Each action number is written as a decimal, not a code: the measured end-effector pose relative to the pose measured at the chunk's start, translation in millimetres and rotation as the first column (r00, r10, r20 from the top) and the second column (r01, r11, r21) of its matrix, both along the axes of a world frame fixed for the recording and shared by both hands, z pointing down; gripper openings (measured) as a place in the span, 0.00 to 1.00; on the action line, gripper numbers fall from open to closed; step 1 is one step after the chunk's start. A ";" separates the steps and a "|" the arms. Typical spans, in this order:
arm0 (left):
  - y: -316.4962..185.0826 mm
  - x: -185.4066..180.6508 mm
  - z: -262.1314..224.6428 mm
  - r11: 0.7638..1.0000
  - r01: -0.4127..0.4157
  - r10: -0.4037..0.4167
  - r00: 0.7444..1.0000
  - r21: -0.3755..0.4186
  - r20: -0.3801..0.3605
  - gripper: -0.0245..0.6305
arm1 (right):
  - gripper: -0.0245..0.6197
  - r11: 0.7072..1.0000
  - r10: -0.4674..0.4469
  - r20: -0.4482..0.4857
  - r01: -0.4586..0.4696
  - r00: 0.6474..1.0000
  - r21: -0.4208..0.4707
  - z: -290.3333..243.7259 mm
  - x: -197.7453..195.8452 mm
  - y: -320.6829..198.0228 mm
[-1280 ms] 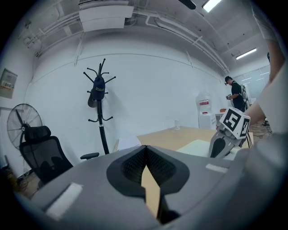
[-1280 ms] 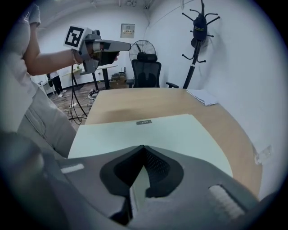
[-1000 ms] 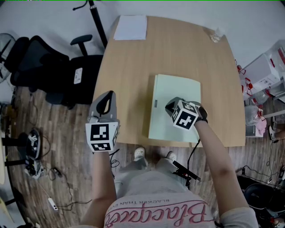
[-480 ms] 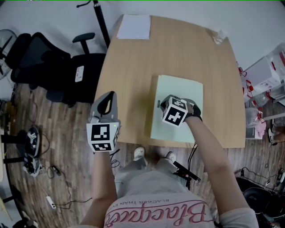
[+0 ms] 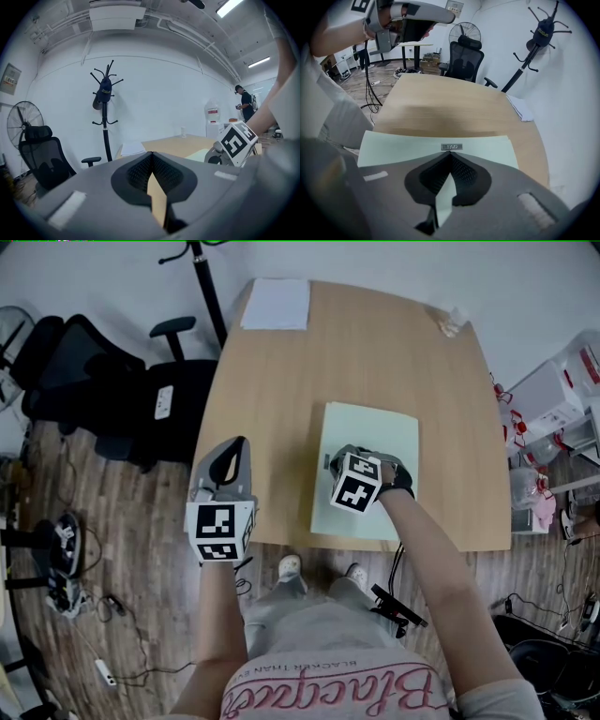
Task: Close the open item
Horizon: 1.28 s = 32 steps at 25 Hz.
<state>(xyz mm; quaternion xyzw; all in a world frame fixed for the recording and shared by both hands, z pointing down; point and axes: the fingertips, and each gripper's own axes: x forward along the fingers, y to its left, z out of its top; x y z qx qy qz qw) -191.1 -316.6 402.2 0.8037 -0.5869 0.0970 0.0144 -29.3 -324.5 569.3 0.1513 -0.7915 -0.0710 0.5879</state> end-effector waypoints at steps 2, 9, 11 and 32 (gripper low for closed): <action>-0.7 4.4 -4.2 1.000 -0.002 0.002 1.000 0.009 -0.004 0.06 | 0.03 1.000 0.014 0.006 -0.014 1.000 -0.008 -2.2 -0.9 -2.3; 0.7 18.8 -25.8 0.998 -0.005 0.005 1.000 0.055 -0.001 0.06 | 0.04 0.998 0.061 0.100 -0.058 0.993 -0.038 -22.3 1.0 3.2; 2.1 21.1 -30.0 0.998 -0.006 0.006 1.000 0.066 0.003 0.06 | 0.04 0.998 0.060 0.132 -0.057 0.989 -0.032 -34.5 0.9 7.1; 1.0 66.3 -82.4 0.981 -0.067 0.067 0.998 0.181 0.004 0.06 | 0.04 0.964 0.082 0.340 -0.162 0.937 0.213 -141.2 42.5 10.4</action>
